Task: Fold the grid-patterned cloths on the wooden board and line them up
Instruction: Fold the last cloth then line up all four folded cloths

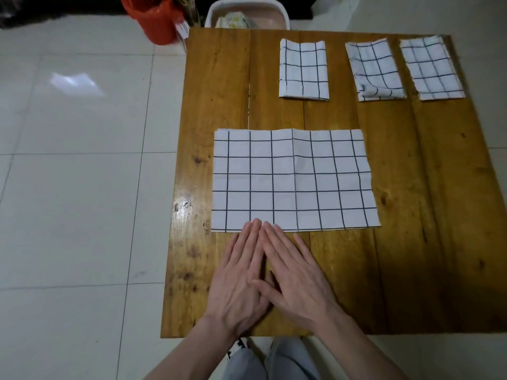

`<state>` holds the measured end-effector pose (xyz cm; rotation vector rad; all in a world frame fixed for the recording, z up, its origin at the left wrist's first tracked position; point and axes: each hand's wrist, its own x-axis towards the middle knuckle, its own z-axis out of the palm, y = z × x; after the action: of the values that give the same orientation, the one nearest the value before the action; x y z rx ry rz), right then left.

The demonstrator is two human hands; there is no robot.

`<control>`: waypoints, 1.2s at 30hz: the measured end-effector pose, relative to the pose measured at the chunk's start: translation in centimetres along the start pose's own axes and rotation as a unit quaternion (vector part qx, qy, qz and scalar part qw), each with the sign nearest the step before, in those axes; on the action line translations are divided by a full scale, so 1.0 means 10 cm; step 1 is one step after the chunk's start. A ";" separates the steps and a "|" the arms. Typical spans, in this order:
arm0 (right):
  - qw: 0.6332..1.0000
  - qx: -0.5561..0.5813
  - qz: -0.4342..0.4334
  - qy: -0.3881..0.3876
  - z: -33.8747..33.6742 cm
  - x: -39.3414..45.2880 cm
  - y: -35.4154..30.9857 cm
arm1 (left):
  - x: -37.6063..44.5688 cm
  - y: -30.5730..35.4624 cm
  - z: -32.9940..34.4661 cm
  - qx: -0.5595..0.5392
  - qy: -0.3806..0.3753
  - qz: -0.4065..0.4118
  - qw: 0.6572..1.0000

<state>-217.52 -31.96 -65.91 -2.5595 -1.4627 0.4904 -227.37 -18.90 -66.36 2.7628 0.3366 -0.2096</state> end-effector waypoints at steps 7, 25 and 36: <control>1.000 0.009 0.002 -0.010 -0.03 0.00 0.08 | -0.03 -0.10 -0.04 0.006 0.000 0.011 1.000; 0.996 -0.030 0.081 0.018 -0.04 -0.30 0.57 | -0.16 -0.22 -0.05 0.002 0.055 -0.043 0.998; 0.982 -0.032 0.169 0.076 -0.11 -0.52 1.01 | -0.16 -0.23 -0.01 0.020 0.057 -0.052 0.997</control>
<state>-211.38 -41.58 -66.77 -2.8380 -1.0129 0.2831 -229.47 -17.12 -66.68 2.8064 0.5112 -0.0866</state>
